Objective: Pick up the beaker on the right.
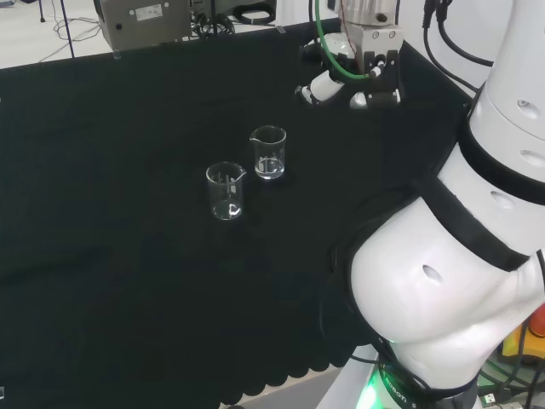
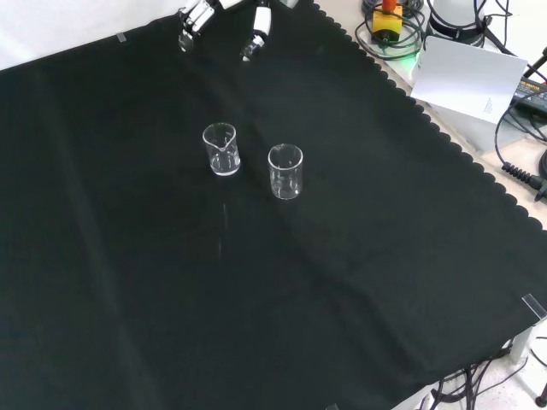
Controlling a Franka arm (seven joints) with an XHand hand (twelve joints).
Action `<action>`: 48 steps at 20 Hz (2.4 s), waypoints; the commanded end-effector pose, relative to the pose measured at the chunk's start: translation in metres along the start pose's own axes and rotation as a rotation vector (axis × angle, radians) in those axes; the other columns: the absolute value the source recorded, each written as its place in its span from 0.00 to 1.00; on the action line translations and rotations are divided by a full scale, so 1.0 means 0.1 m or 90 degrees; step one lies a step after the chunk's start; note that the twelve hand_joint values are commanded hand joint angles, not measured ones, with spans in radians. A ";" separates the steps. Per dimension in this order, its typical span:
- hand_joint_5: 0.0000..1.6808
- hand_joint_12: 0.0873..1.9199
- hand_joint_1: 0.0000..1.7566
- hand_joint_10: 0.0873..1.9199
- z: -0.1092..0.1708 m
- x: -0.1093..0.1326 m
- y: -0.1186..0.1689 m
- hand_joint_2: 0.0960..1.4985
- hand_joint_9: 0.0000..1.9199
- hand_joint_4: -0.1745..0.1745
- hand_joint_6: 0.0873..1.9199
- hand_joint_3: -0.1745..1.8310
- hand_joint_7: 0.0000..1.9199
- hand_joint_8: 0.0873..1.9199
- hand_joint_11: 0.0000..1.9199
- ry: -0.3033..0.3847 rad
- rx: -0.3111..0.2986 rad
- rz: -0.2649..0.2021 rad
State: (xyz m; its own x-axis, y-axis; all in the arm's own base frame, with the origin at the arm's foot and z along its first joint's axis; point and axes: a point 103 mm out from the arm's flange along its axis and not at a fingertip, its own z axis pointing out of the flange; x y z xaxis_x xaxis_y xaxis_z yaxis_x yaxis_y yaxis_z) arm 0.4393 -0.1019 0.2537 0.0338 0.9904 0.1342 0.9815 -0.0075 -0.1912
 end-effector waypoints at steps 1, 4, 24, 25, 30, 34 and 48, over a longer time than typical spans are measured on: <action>0.22 0.71 0.43 0.31 0.50 -0.13 0.73 0.43 0.21 0.47 0.00 0.37 0.11 0.30 0.08 0.079 -0.006 -0.049; 0.22 0.71 0.43 0.31 0.59 -0.14 0.78 0.43 0.21 0.47 0.00 0.37 0.11 0.30 0.08 0.083 0.004 -0.054; 0.20 0.72 0.46 0.31 1.43 -0.27 0.85 0.33 0.21 0.49 0.00 0.41 0.12 0.30 0.04 0.237 0.054 -0.192; 0.19 0.72 0.46 0.31 1.45 -0.26 0.86 0.33 0.21 0.49 0.00 0.40 0.12 0.30 0.04 0.242 0.055 -0.197; 0.19 0.72 0.44 0.31 1.54 -0.16 0.90 0.31 0.22 0.49 0.00 0.40 0.12 0.31 0.04 0.264 0.056 -0.218; 0.18 0.72 0.44 0.31 1.63 -0.16 0.95 0.30 0.22 0.49 0.00 0.40 0.12 0.31 0.04 0.299 0.045 -0.222; 0.23 0.72 0.50 0.29 1.85 0.06 1.12 0.30 0.22 0.50 0.00 0.40 0.15 0.32 0.03 0.357 0.028 -0.255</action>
State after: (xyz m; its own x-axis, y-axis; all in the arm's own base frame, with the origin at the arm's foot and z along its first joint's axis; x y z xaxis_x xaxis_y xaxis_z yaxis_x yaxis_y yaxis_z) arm 0.5121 -0.0759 0.0562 -0.2201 0.7059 0.6733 0.9305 0.3590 -0.0722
